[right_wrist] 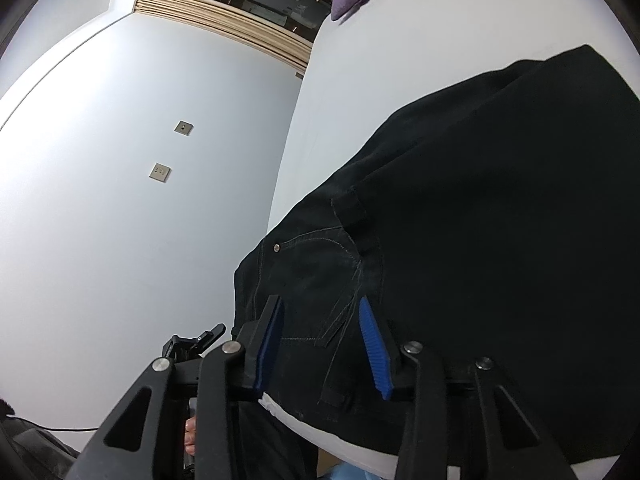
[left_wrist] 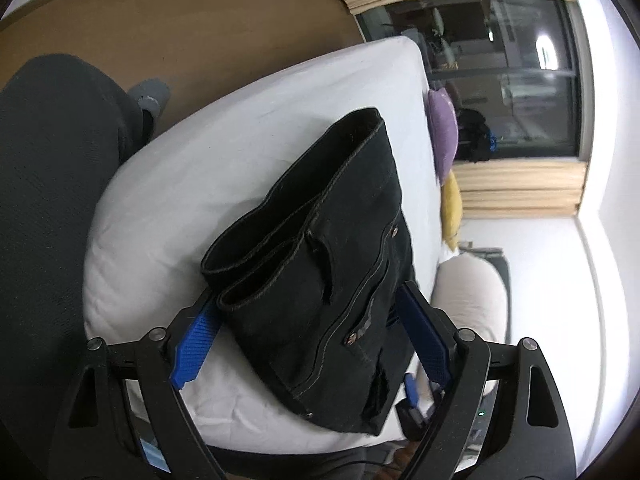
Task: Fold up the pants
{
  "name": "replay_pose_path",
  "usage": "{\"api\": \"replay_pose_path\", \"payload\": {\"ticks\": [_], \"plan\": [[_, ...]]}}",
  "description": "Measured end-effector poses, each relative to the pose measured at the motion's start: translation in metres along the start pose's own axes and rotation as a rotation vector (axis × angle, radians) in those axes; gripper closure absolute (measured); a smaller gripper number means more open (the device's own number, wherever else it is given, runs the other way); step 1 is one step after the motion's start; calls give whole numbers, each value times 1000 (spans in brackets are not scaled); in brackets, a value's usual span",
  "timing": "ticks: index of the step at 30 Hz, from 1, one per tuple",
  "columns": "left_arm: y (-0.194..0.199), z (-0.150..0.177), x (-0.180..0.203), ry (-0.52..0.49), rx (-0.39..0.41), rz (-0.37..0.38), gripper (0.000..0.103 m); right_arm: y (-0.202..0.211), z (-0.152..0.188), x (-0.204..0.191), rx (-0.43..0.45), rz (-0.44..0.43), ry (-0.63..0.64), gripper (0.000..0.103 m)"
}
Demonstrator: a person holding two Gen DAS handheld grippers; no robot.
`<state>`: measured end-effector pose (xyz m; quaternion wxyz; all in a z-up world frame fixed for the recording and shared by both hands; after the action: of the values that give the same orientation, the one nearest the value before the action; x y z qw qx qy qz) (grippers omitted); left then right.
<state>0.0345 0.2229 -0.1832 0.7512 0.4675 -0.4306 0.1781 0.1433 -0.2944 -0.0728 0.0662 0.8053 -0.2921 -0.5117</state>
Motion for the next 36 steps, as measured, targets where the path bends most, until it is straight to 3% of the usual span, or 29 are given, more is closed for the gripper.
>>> {"api": "replay_pose_path", "payload": {"ticks": [1,5,6,9,14,15,17,21,25,28,30,32,34,36], "plan": [[1,-2,0,7,2,3,27,-2,-1,0,-6,3,2,62],[6,-6,-5,11,8,-18,66,-12,-7,-1,-45,36,19,65],[5,-7,-3,5,2,-14,70,-16,-9,-1,-59,45,26,67],[9,-9,4,-40,8,-11,76,-31,-15,-3,-120,79,53,70],[19,6,42,-223,46,-17,80,-65,-17,7,-250,159,55,73],[20,9,49,-251,51,-17,80,-69,-16,10,-262,179,58,80],[22,17,65,-328,64,-17,82,-71,-15,13,-263,203,69,87],[24,37,97,-469,75,-2,89,-74,-12,12,-258,215,99,88],[14,66,132,-596,69,6,89,-71,-11,10,-230,188,91,88],[-1,99,161,-717,44,5,89,-42,-20,14,-127,103,6,65],[-18,130,179,-827,22,-2,89,-13,-29,19,-24,24,-46,44],[-38,164,190,-946,-16,-20,89,13,-37,27,38,-50,-85,34],[-62,200,192,-1059,-61,-50,89,30,-43,33,70,-82,-99,29],[-88,233,184,-1164,-109,-93,89,46,-44,39,89,-92,-103,17]]}}
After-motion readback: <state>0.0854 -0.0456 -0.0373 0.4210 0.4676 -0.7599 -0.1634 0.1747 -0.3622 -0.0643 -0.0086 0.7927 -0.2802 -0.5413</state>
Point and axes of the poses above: each gripper's, at about its wrist camera, not at the fingertips, and y roughly against the way its jaws point, x to its right, z to its underside, the point moved 3 cm from there along -y, roughly the way its jaws point, and after that the axes turned 14 degrees about y, right-handed, at the moved point
